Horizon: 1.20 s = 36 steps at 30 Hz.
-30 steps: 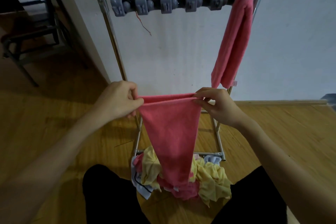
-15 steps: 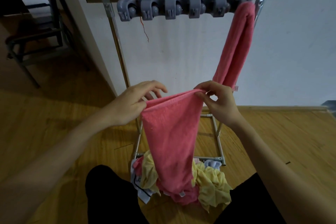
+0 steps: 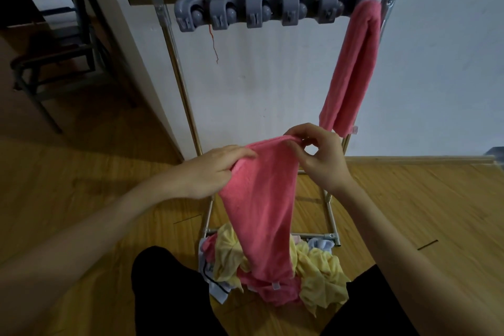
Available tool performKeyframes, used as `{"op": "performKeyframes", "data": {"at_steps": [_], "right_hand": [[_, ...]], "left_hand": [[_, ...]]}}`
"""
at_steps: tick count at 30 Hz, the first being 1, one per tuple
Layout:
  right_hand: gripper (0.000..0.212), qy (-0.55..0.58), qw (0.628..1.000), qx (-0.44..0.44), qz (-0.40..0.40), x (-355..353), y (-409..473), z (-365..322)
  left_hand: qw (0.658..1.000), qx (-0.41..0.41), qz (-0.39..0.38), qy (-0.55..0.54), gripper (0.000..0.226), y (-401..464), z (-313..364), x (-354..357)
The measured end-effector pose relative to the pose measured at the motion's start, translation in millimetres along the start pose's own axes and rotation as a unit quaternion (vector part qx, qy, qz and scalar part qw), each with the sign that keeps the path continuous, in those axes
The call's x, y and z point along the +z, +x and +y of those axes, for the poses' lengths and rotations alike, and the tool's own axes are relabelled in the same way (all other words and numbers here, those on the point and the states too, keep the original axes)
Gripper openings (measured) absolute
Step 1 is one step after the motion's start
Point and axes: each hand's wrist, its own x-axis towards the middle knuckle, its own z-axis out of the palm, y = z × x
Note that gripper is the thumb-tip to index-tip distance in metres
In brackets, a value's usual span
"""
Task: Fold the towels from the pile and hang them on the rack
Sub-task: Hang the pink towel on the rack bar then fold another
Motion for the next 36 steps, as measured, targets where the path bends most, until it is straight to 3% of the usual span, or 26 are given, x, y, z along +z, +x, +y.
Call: {"op": "performKeyframes", "data": {"at_steps": [6,11,16,22,26,36], "right_hand": [[0.012,0.03,0.999,-0.011,-0.038,15,-10,-5],[0.015,0.053,0.998,-0.003,-0.039,24,-13,-7],[0.017,0.07,0.996,-0.025,-0.057,36,-23,-11],[0.021,0.046,0.996,-0.062,-0.042,47,-29,-12],[0.027,0.042,0.996,-0.076,-0.025,50,-34,-12],[0.033,0.045,0.994,-0.094,-0.016,48,-37,-11]], "left_hand": [[0.973,-0.075,0.098,-0.196,0.061,12,10,5],[0.95,-0.102,0.138,-0.26,0.061,18,9,11],[0.939,-0.105,0.173,-0.278,0.052,24,14,17],[0.949,-0.095,0.162,-0.251,0.052,22,15,20],[0.952,-0.092,0.168,-0.238,0.04,21,17,19],[0.958,-0.079,0.167,-0.222,0.054,18,10,23]]}}
